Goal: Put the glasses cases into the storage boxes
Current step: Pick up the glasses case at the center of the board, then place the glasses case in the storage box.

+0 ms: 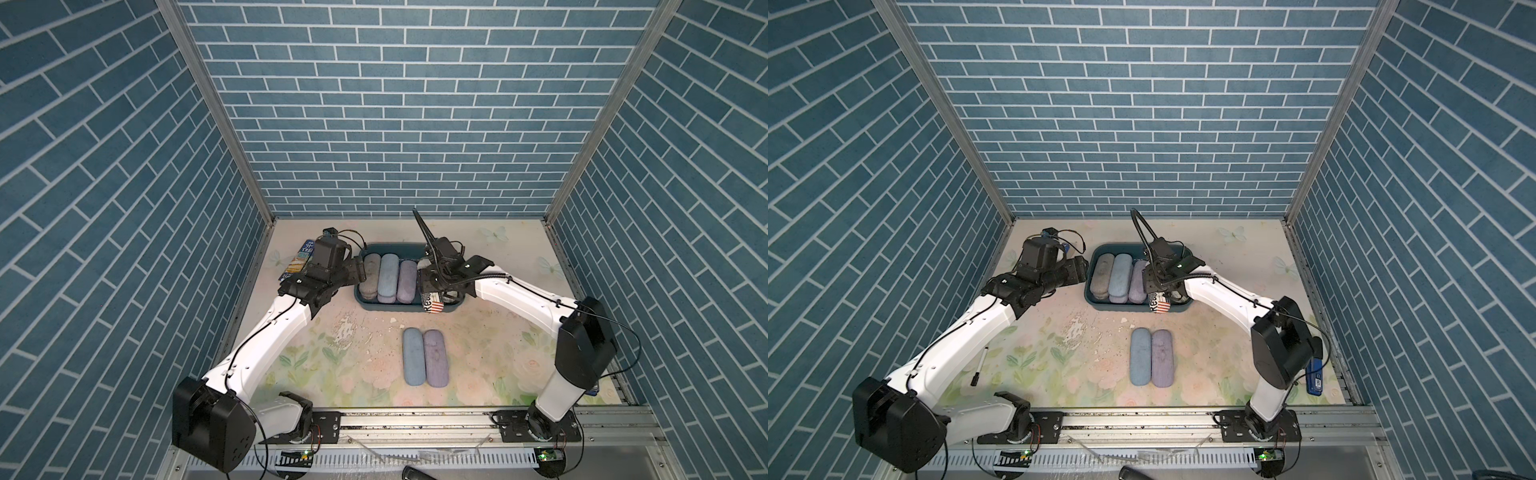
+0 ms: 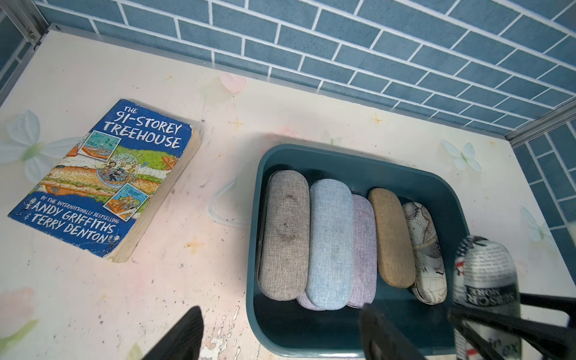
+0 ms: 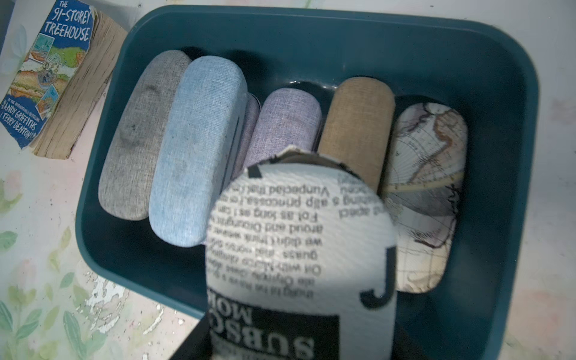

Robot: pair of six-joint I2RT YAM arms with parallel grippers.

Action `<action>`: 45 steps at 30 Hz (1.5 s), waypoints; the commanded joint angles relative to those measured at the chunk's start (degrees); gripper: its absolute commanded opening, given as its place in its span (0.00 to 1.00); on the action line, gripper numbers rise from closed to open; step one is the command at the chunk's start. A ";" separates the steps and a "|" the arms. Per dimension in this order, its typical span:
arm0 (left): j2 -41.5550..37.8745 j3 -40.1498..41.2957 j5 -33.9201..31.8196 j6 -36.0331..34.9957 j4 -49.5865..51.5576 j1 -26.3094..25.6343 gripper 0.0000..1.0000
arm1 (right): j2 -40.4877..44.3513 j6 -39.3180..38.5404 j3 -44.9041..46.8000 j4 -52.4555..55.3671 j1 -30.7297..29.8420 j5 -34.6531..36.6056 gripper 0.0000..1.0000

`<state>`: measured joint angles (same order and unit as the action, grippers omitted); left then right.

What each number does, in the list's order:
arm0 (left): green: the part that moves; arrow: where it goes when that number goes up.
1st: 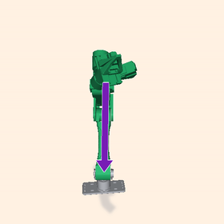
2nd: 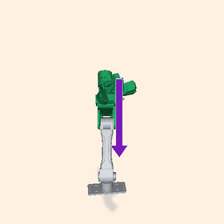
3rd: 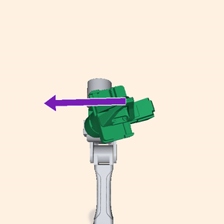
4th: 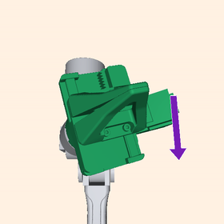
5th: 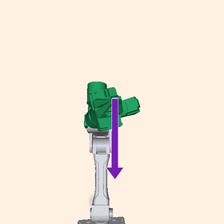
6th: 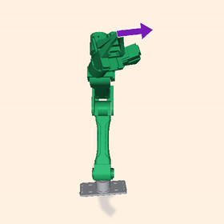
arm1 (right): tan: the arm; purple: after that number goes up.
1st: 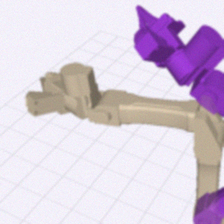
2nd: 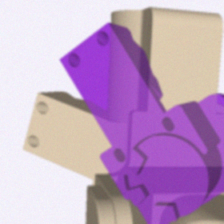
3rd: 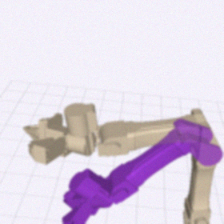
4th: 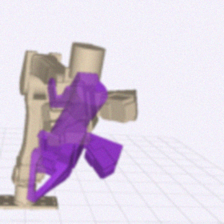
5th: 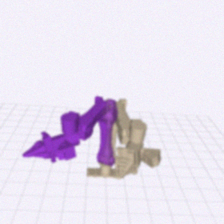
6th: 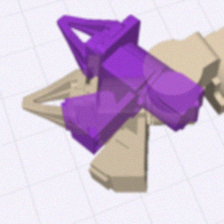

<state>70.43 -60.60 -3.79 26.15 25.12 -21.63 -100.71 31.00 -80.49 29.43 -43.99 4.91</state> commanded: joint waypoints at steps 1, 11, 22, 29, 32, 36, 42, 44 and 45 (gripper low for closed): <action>-0.55 1.23 -0.15 0.20 0.42 0.88 0.80 | -4.17 -0.39 -4.73 -2.64 1.00 -3.60 0.55; 1.18 1.18 2.87 0.02 -1.13 1.18 0.80 | -13.89 4.72 -12.07 -5.83 3.02 -5.23 0.55; 1.64 1.69 3.19 0.21 -1.71 1.22 0.80 | -18.95 8.79 -16.48 -6.33 3.82 -5.37 0.56; 2.41 1.89 3.63 0.65 -2.25 1.18 0.80 | -21.04 9.95 -18.42 -5.79 3.71 -6.71 0.57; 2.86 1.80 3.73 0.70 -2.43 1.15 0.80 | -21.79 9.91 -19.61 -5.22 3.39 -7.43 0.58; 3.42 1.80 3.85 0.75 -2.79 1.23 0.80 | -22.73 9.53 -21.49 -4.10 2.69 -7.45 0.59; 3.80 1.80 3.82 0.80 -2.89 1.17 0.80 | -23.01 9.36 -22.00 -3.67 2.10 -7.15 0.66; 3.94 1.80 3.94 0.78 -3.00 1.24 0.80 | -22.80 9.34 -21.69 -3.68 2.01 -6.90 0.67; 4.01 1.80 3.89 0.82 -3.02 1.22 0.80 | -22.67 9.34 -21.52 -3.71 2.04 -6.79 0.67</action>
<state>73.89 -59.48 -0.08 26.61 22.94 -20.86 -123.13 38.79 -101.08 25.08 -41.74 -2.17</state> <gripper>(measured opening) 0.803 0.670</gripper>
